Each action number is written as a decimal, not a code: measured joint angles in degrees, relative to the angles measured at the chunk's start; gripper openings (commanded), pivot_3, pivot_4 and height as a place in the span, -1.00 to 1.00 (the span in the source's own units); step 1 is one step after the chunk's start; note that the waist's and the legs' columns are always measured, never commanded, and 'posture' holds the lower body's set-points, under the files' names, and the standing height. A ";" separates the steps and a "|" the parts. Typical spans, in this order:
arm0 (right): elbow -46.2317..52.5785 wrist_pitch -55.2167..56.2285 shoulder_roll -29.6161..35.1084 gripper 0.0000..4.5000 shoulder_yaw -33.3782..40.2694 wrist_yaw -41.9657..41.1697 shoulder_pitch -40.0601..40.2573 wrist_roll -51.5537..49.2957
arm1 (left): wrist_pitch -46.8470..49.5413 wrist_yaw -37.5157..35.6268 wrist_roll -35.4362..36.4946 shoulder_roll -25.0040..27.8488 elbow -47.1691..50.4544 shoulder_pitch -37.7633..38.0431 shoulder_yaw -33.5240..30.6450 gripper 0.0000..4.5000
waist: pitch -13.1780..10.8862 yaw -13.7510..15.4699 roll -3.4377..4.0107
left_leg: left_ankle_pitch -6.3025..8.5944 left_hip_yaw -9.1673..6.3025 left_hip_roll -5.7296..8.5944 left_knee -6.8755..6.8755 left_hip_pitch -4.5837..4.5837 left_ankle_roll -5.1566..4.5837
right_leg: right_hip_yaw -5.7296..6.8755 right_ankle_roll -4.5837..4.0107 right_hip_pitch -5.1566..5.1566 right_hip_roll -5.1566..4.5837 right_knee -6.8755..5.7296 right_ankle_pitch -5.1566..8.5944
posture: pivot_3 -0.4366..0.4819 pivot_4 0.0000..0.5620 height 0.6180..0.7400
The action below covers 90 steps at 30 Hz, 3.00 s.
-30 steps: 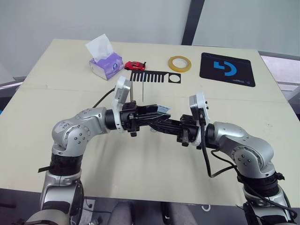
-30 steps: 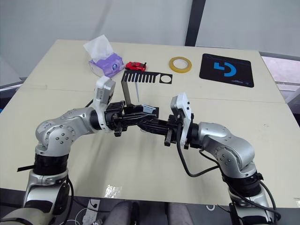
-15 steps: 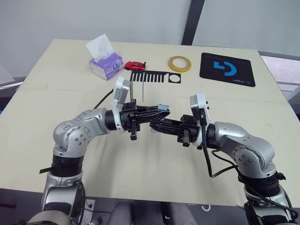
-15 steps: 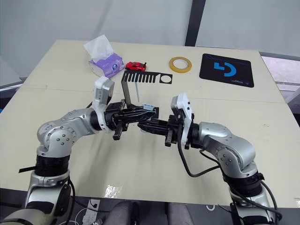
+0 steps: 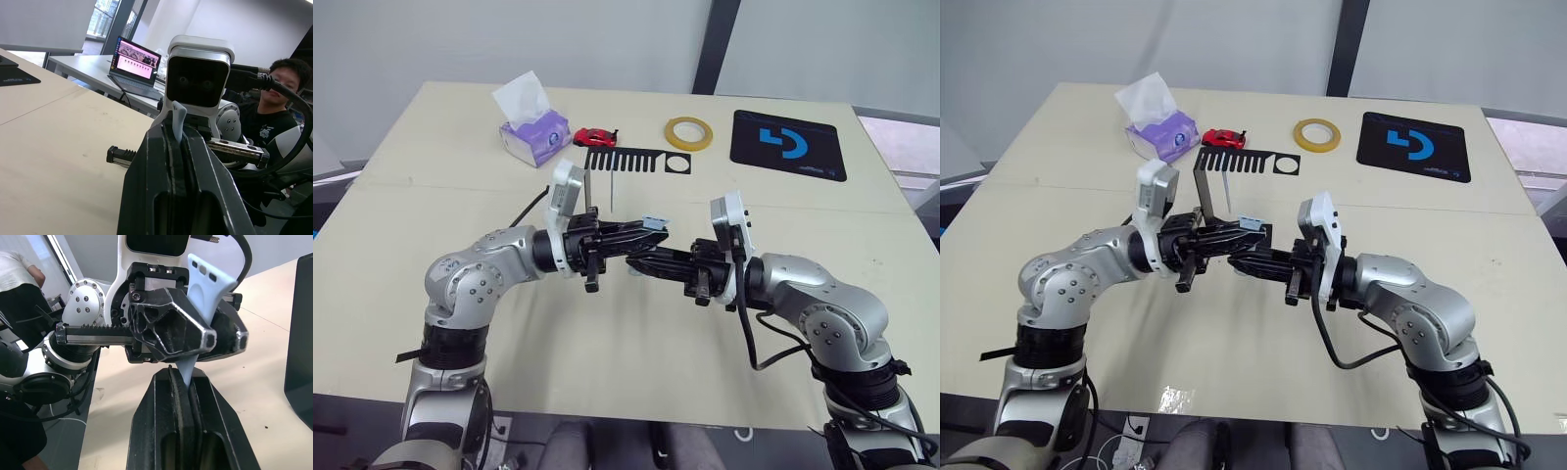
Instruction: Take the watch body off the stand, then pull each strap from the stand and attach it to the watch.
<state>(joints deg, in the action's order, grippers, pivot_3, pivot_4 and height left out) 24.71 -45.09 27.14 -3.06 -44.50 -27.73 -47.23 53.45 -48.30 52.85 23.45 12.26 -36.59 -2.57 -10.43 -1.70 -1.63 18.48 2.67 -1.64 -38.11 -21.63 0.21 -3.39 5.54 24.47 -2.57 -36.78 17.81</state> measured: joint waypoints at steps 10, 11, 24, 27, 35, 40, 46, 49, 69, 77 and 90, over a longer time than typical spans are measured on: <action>-0.01 -0.09 0.00 -1.00 1.05 1.39 -0.41 -0.25 | 0.09 1.40 1.94 -2.13 -0.08 1.49 -1.96 0.23 | 0.00 0.05 0.00 | 0.00 0.00 0.00 -0.02 0.00 0.00 | 0.00 0.00 0.00 0.00 -0.01 0.00 | -0.05 -0.47 0.97; -0.01 -0.11 0.00 -1.00 1.05 1.45 -0.41 -0.49 | 0.09 1.42 1.99 -2.13 -0.07 1.49 -2.13 0.23 | 0.00 0.04 0.00 | 0.00 0.00 0.00 -0.02 0.00 0.00 | 0.00 0.00 0.00 0.00 -0.01 0.00 | -0.05 -0.47 0.97; -0.01 -0.32 0.00 -1.00 1.05 1.65 -0.41 -1.08 | 0.09 2.41 2.94 -3.27 -0.06 1.52 -2.94 -0.54 | 0.00 0.02 0.00 | 0.00 0.00 0.00 -0.02 0.00 0.00 | 0.00 0.00 0.00 0.01 -0.01 0.00 | -0.05 -0.47 0.97; 0.00 -0.34 0.00 -1.00 1.05 1.69 -0.41 -1.33 | 0.09 2.37 2.93 -2.95 -0.05 1.52 -2.81 -0.96 | 0.00 0.00 0.00 | 0.00 0.00 0.00 -0.02 0.00 0.00 | 0.00 0.00 0.00 0.01 -0.01 0.00 | -0.05 -0.47 0.97; 0.00 -0.41 0.00 -1.00 1.05 1.81 -0.41 -1.36 | -0.07 2.39 2.91 -2.84 -0.04 1.52 -2.62 -0.96 | 0.00 0.01 0.00 | 0.00 0.00 0.00 -0.02 0.00 0.00 | 0.00 0.00 0.00 0.01 -0.01 0.00 | -0.05 -0.47 0.97; 0.00 -0.41 0.00 -1.00 1.05 1.80 -0.40 -1.35 | -0.24 2.39 2.88 -2.67 -0.04 1.52 -2.52 -0.96 | 0.00 0.02 0.00 | 0.00 0.00 0.00 -0.02 0.00 0.00 | 0.00 0.00 0.00 0.01 -0.01 0.00 | -0.05 -0.47 0.97; 0.00 -0.42 0.00 -1.00 1.04 1.72 -0.40 -1.29 | -0.25 2.39 2.89 -2.54 0.03 1.51 -2.43 -0.96 | 0.00 0.01 0.00 | 0.00 0.00 0.00 -0.02 0.00 0.00 | 0.00 0.00 0.00 0.01 -0.01 0.00 | -0.05 -0.47 0.97; 0.04 -0.05 0.11 -0.67 0.95 1.43 -0.40 -0.81 | -0.45 2.39 2.82 -2.54 0.03 1.51 -2.36 -1.00 | 0.00 0.02 0.00 | 0.00 0.00 0.00 -0.02 0.00 0.00 | 0.00 0.00 0.00 0.01 -0.01 0.00 | -0.05 -0.47 0.97; 23.40 -3.49 11.22 0.96 22.67 17.38 27.00 -9.46 | -5.16 -5.96 -2.27 7.88 5.04 1.14 1.90 -1.00 | 0.00 0.12 0.00 | -0.01 -0.02 0.00 0.00 0.05 -0.01 | -0.03 -0.02 -0.15 0.03 0.12 0.02 | -0.05 -0.47 0.97; 26.85 -3.11 10.26 0.96 31.68 28.23 43.99 -4.57 | -22.79 -12.85 -18.36 11.22 4.99 4.08 10.05 -1.00 | 0.00 0.18 0.00 | -0.02 0.05 -0.01 0.05 0.11 -0.02 | -0.09 -0.03 -0.24 0.10 0.27 0.02 | -0.05 -0.47 0.97; 23.89 2.39 1.63 0.96 32.64 32.74 56.22 9.01 | -30.11 -17.43 -22.47 9.19 4.75 4.14 12.65 -1.00 | 0.00 0.16 0.01 | -0.02 0.03 -0.04 0.05 0.15 -0.07 | -0.11 -0.02 -0.27 0.18 0.26 0.02 | -0.05 -0.47 0.97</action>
<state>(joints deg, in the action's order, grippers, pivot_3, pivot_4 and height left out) 48.60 -42.70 28.77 29.58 -11.77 28.49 -38.22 23.34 -65.73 30.38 32.64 17.02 -32.45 10.08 -10.43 -1.54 -1.62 18.46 2.71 -1.67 -38.06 -21.48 0.14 -3.50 5.52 24.20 -2.39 -36.52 17.83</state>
